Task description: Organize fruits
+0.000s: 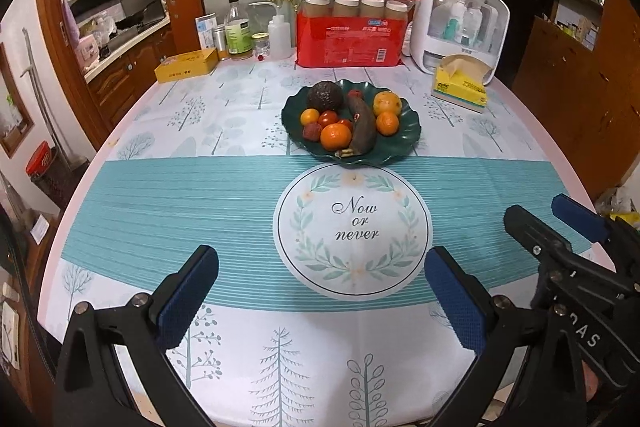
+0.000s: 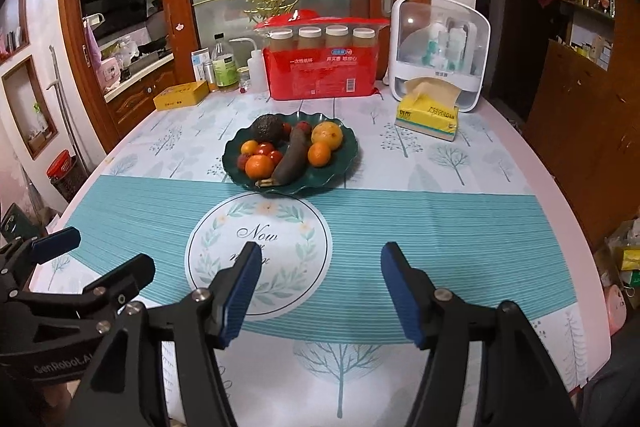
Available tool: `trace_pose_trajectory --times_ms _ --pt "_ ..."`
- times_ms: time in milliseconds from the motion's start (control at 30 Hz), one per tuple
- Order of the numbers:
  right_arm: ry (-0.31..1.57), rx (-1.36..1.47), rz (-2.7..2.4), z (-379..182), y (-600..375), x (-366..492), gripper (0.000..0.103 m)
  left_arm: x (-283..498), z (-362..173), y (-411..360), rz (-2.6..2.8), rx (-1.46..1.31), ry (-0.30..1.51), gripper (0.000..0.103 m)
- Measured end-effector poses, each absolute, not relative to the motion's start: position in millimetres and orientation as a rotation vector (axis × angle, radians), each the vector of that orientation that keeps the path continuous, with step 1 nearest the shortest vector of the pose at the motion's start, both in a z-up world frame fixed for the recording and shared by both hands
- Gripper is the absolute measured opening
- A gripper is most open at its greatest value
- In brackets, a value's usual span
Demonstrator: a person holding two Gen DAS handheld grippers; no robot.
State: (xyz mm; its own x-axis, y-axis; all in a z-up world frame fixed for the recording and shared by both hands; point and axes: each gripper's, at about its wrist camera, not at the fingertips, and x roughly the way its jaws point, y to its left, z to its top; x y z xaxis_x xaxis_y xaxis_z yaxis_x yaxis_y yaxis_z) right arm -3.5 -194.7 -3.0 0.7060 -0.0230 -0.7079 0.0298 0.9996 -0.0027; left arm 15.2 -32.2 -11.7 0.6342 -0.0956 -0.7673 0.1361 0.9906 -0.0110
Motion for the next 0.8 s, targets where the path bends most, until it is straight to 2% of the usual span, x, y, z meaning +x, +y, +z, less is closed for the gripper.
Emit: trace_pose_trajectory --times_ms 800 --pt "0.81 0.004 -0.048 -1.9 -192.4 -2.2 0.063 16.2 -12.1 -29.6 -0.135 0.049 0.87 0.102"
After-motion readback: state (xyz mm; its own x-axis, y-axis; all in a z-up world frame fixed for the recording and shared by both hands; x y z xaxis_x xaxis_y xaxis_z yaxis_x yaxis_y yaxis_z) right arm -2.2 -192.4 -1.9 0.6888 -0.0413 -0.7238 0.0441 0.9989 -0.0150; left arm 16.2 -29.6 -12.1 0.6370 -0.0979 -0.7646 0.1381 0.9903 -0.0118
